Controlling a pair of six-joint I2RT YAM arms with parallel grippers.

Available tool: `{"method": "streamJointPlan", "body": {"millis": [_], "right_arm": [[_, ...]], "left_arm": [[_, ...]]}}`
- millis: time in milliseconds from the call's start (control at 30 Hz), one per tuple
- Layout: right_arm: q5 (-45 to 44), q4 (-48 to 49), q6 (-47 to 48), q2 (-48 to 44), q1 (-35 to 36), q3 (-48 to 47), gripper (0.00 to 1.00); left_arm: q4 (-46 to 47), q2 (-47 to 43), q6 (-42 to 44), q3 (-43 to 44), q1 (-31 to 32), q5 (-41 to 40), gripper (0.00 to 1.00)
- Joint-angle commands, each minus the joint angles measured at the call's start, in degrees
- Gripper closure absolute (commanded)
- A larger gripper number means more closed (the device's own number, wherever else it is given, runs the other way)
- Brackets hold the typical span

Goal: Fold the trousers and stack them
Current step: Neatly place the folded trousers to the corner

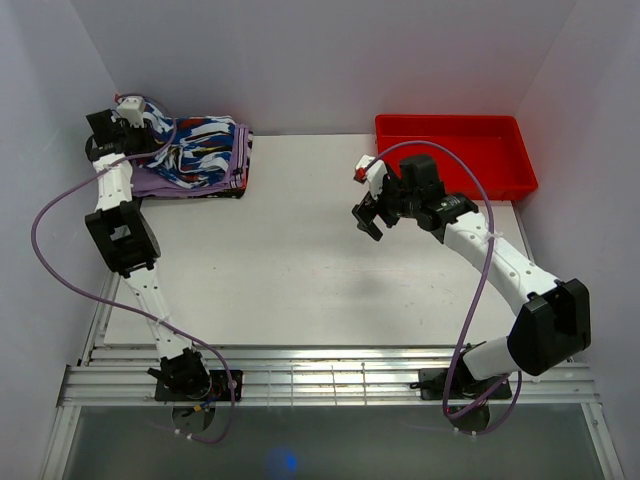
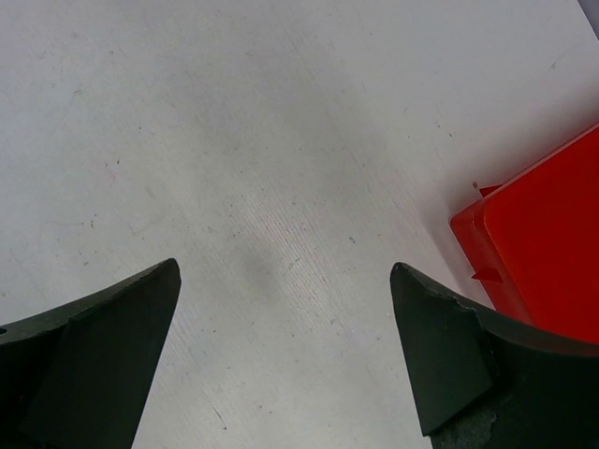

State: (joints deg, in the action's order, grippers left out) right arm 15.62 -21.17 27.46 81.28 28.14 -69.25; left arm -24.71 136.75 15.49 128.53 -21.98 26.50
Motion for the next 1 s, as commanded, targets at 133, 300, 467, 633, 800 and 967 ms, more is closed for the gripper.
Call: {"method": "streamJointPlan", "body": {"millis": [133, 300, 467, 633, 800, 967], "right_arm": [[1.3, -0.4, 0.2, 0.0, 0.4, -3.0, 0.02], [1.3, 0.0, 0.4, -0.8, 0.3, -2.4, 0.02], [1.0, -0.2, 1.0, -1.3, 0.3, -1.8, 0.03], [1.4, 0.4, 2.1, -2.1, 0.3, 0.3, 0.03], [2.1, 0.3, 2.5, -2.3, 0.3, 2.1, 0.03], [2.9, 0.1, 1.7, -1.2, 0.4, 2.3, 0.01]], "left_arm": [[0.9, -3.1, 1.0, 1.6, -1.1, -7.2, 0.21], [-4.0, -8.7, 1.1, 4.1, -2.5, -4.5, 0.02], [-5.6, -16.2, 0.3, 0.6, -5.4, -3.4, 0.02], [-7.6, -21.4, -2.0, -0.7, -9.6, 2.5, 0.02], [-7.7, -23.0, -3.3, -2.7, -10.3, 15.7, 0.09], [-9.3, -18.3, -5.5, -1.9, -8.0, 20.6, 0.37]]}}
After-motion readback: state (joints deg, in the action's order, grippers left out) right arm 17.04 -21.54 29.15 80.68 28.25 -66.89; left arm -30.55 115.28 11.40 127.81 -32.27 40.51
